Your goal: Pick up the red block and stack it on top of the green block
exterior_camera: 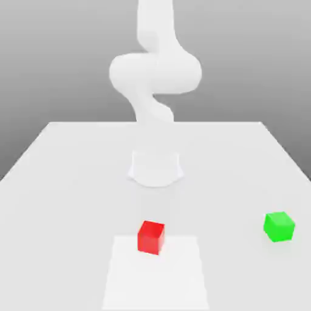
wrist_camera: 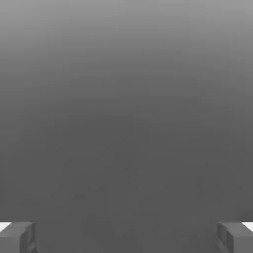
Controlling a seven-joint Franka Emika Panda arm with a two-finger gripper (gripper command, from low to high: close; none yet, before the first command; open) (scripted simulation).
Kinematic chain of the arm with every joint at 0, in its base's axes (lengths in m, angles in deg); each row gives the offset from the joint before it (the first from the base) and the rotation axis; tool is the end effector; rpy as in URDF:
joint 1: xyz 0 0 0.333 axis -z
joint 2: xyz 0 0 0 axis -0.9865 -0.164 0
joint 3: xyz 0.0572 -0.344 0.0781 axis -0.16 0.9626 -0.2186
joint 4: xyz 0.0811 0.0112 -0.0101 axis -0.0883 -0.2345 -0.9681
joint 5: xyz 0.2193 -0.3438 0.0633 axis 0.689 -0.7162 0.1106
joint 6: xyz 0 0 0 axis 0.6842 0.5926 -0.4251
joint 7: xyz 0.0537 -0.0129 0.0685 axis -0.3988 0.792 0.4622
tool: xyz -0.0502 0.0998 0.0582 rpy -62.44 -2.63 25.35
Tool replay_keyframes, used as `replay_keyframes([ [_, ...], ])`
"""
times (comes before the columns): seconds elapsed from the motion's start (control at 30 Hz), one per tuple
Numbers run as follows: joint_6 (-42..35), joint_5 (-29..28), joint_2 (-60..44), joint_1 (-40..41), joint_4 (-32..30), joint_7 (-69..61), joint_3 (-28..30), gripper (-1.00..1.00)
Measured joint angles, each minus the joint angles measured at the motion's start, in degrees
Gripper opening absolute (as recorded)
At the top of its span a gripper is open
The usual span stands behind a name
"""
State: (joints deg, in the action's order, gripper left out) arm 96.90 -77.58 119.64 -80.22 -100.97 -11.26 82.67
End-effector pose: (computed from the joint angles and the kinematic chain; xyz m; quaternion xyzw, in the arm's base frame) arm 0.3784 -0.0011 0.6762 -0.8565 0.3762 -0.3240 0.1412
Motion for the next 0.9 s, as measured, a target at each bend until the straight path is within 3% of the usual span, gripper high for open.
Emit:
replay_keyframes([
  [0.53,23.28,0.96,-30.23,3.36,-28.99,10.92,-2.45,0.00],
  [0.77,38.93,-1.58,-49.74,2.93,-30.55,14.41,-1.13,0.00],
  [0.8,40.66,-1.70,-51.75,2.55,-30.29,14.51,-0.72,-1.00],
  [0.9,40.68,-1.76,-51.75,2.56,-30.29,14.58,-0.73,-1.00],
])
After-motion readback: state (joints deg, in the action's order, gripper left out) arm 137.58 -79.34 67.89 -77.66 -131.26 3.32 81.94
